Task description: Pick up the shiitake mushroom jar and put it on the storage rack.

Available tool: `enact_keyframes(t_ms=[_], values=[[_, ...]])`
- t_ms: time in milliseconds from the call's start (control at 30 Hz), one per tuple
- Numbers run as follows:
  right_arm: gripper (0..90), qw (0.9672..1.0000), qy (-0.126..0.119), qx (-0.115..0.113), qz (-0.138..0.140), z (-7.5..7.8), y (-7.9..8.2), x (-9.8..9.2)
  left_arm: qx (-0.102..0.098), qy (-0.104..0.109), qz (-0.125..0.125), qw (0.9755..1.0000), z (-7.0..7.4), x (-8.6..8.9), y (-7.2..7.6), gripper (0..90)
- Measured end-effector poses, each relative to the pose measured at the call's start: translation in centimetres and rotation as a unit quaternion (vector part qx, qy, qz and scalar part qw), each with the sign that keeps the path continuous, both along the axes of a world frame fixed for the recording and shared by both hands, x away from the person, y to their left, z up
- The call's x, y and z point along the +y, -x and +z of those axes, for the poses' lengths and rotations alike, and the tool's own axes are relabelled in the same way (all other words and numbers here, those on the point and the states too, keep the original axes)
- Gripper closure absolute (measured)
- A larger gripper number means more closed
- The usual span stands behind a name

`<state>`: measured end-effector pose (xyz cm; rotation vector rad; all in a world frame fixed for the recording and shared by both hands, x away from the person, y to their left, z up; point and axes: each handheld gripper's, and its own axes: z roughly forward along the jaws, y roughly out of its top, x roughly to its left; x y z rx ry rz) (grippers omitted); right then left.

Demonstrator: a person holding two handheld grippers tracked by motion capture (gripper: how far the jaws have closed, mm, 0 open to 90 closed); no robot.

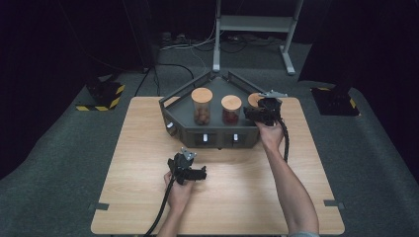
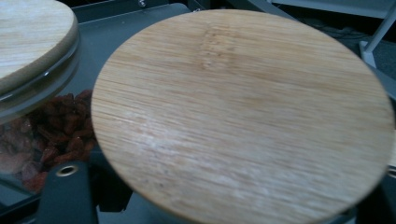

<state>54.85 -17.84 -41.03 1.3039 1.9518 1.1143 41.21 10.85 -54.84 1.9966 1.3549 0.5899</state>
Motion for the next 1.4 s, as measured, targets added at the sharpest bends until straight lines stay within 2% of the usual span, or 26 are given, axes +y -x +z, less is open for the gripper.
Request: enact_keyframes(t_ms=[100, 367, 500, 667, 1400], values=[[17.0, 0.9999, -0.013, 0.001, 0.003, 0.3, 0.1, -0.3, 0.000, 0.000, 0.000, 1.0000, 0.0, 0.0, 0.0, 2.2], [8.5, 0.9998, -0.018, 0.011, 0.006, 0.5, 0.3, -1.2, 0.000, 0.000, 0.000, 1.0000, 0.0, 0.0, 0.0, 2.2], [8.2, 0.9997, -0.013, 0.012, 0.015, 0.3, 0.5, -1.2, 0.000, 0.000, 0.000, 1.0000, 0.0, 0.0, 0.0, 2.2], [7.4, 0.9994, -0.021, 0.011, 0.023, 0.3, 0.9, -1.3, 0.000, 0.000, 0.000, 1.0000, 0.0, 0.0, 0.0, 2.2], [7.0, 0.9993, -0.026, 0.006, 0.027, 0.5, 2.5, -2.1, 0.000, 0.000, 0.000, 1.0000, 0.0, 0.0, 0.0, 2.2]])
